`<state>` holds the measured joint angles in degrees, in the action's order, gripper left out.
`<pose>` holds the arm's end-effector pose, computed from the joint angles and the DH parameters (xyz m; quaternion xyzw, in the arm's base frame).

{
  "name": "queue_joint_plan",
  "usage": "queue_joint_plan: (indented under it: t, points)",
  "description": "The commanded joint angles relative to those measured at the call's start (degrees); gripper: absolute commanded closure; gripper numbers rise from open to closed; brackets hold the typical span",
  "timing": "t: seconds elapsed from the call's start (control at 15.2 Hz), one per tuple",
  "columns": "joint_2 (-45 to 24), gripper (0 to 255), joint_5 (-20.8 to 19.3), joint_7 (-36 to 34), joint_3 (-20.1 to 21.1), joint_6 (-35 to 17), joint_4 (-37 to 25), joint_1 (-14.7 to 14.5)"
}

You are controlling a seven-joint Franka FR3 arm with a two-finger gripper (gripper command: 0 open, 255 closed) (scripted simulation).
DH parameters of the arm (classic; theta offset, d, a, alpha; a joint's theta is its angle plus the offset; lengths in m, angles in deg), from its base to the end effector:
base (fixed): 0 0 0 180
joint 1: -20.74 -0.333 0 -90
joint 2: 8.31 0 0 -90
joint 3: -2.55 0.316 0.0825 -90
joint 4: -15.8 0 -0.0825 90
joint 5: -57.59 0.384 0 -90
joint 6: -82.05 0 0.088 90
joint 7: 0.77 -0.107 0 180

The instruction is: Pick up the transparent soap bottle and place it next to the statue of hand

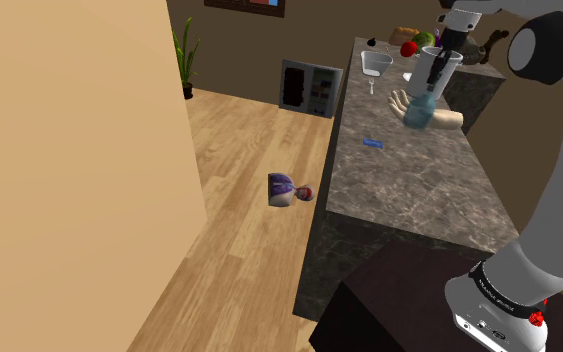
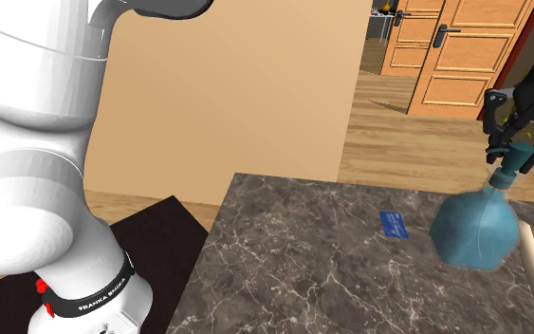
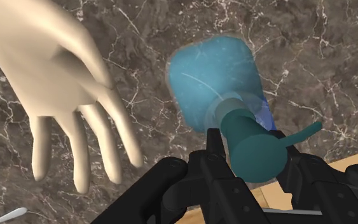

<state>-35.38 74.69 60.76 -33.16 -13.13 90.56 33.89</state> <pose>0.5253 -0.4282 0.5060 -0.9927 -0.1187 -0.0018 0.0211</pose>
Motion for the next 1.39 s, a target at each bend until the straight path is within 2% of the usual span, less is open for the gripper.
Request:
queue_joint_plan:
  t: [0.0,0.79,1.32]
  points:
    - [0.15,255,-0.02,0.11,0.02,-1.64,1.76,-0.37]
    - [-0.72,255,0.87,1.26,0.58,-10.8,10.42,-1.48]
    - [-0.72,255,0.87,1.26,0.58,-10.8,10.42,-1.48]
